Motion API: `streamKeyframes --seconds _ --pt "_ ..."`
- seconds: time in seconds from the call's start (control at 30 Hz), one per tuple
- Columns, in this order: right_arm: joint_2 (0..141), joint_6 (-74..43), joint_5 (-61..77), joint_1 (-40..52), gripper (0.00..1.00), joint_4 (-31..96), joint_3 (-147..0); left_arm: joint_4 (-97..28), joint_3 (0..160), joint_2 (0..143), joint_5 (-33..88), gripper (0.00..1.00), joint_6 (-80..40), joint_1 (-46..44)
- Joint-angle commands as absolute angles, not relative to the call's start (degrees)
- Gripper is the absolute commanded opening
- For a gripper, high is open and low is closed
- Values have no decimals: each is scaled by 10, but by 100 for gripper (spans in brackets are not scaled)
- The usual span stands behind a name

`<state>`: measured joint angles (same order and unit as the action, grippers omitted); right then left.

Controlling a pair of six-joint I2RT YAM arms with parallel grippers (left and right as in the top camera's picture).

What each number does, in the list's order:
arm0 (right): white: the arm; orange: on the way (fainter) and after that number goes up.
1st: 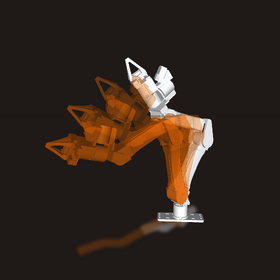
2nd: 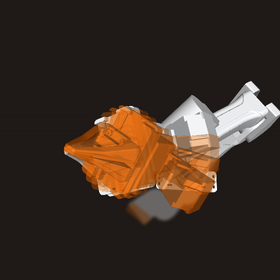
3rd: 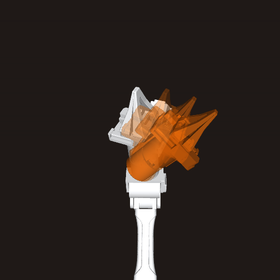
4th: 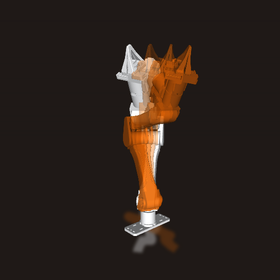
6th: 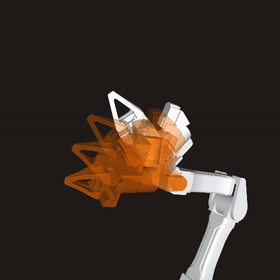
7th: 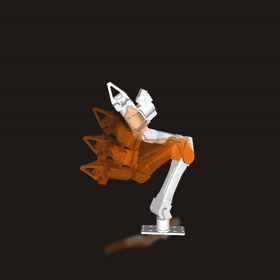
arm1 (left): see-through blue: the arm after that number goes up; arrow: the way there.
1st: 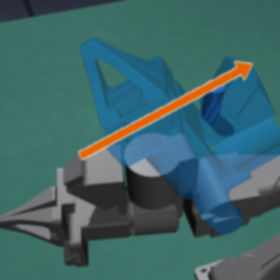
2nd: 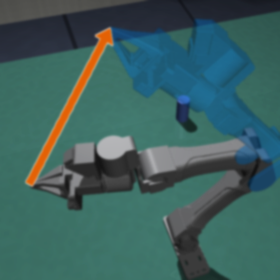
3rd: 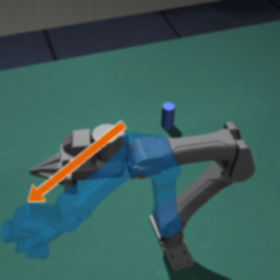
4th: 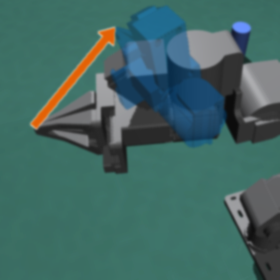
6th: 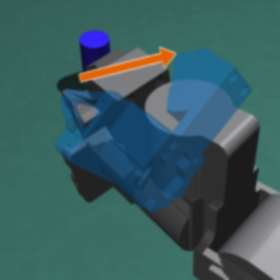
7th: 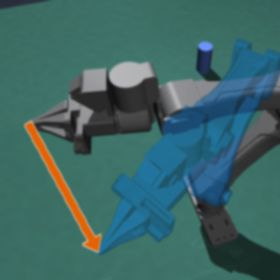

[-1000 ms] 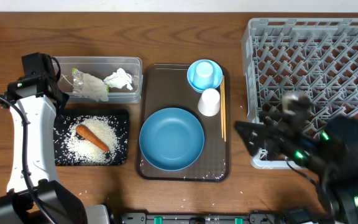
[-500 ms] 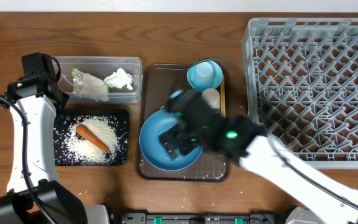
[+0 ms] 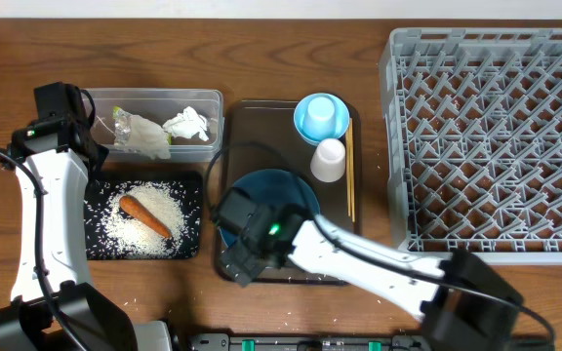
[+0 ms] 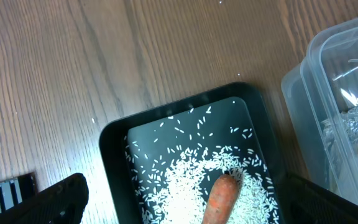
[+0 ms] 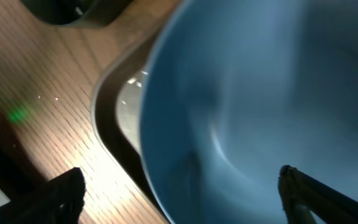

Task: Sort waste into correct bins and load items into the dishwasher rack
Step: 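Reach the right gripper to the blue plate rim and grasp it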

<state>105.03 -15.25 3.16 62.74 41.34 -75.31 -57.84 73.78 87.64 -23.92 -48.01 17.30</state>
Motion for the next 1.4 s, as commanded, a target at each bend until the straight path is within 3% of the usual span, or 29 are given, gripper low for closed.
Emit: streamKeyframes --seconds 0.0,0.07,0.33,0.73,0.87,0.97,1.0,1.37 --pt "1087 -128 33 652 89 394 -766 -580 736 874 -242 98 -484 175" --pt "1102 -125 23 660 78 385 -766 -580 736 874 -242 98 -484 175" --pt "1136 -104 -21 667 71 387 -766 -580 736 874 -242 98 -484 175" --pt "1143 -121 -21 668 30 390 -773 -580 736 874 -242 98 -484 175" --pt "1140 -122 -19 668 23 404 -790 -580 736 874 -242 98 -484 175" --pt "1140 -122 -19 668 3 423 -809 -580 736 874 -242 98 -484 175" --pt "1140 -122 -19 668 1 428 -814 -580 736 874 -242 98 -484 175" --pt "1113 -168 -22 660 1 501 -892 -580 736 874 -242 98 -484 175"
